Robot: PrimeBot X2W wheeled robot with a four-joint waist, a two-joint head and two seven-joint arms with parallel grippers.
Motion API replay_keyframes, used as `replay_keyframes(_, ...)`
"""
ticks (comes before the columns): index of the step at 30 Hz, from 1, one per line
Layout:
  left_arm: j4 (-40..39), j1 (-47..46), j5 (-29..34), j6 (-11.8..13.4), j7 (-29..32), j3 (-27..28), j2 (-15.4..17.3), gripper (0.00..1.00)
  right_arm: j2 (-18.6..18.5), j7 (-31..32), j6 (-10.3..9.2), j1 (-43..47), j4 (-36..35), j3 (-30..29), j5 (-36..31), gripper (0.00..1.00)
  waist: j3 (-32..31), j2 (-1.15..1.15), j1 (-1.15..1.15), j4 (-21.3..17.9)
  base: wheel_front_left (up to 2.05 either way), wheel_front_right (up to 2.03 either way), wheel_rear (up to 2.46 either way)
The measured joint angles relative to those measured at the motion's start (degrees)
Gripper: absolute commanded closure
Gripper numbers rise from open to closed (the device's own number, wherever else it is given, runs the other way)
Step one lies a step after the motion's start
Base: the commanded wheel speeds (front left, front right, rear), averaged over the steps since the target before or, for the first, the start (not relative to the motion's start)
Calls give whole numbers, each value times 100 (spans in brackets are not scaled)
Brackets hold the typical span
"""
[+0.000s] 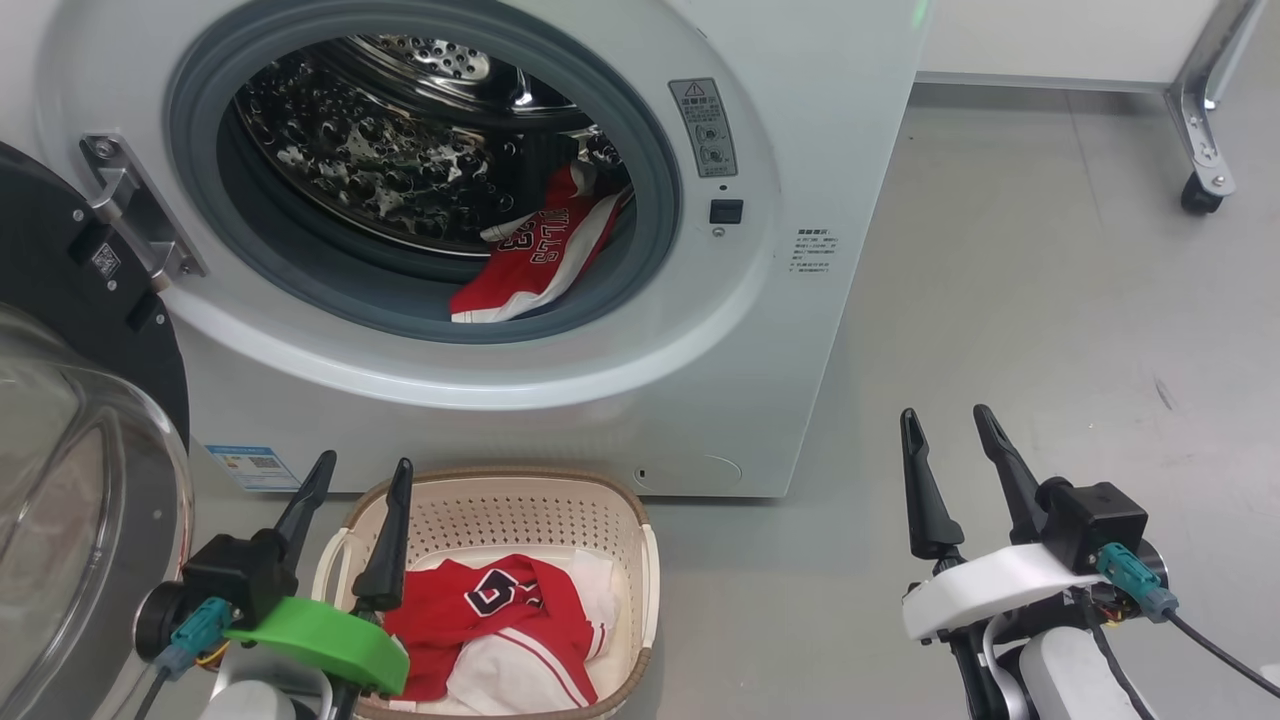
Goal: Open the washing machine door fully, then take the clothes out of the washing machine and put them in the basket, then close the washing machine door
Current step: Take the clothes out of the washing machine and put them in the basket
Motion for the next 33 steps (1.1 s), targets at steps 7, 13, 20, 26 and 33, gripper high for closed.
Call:
replay_keyframes(7, -115, 90, 64, -1, 0, 29, -19, 0, 0, 0, 1, 30, -18, 1, 0, 0, 24, 0, 0, -20, 0, 0, 0)
replay_keyframes(13, -158, 109, 93, -1, 0, 66, -33, 0, 0, 0, 1, 32, -21, -1, 0, 0, 40, 0, 0, -33, 0, 0, 0)
replay_keyframes(20, -200, 126, 107, -1, 0, 100, -54, 0, 0, 0, 1, 32, -22, -5, 0, 0, 33, 0, 0, -44, 0, 0, 0)
replay_keyframes(26, -234, 198, 154, -2, 0, 116, -66, 0, 0, 0, 1, 33, -25, -18, 0, 0, 26, 0, 0, -58, 0, 0, 0)
replay_keyframes(33, -272, 202, 236, -3, 0, 124, -111, 0, 1, 0, 1, 34, -25, -22, -2, 0, 32, 0, 0, -67, 0, 0, 0)
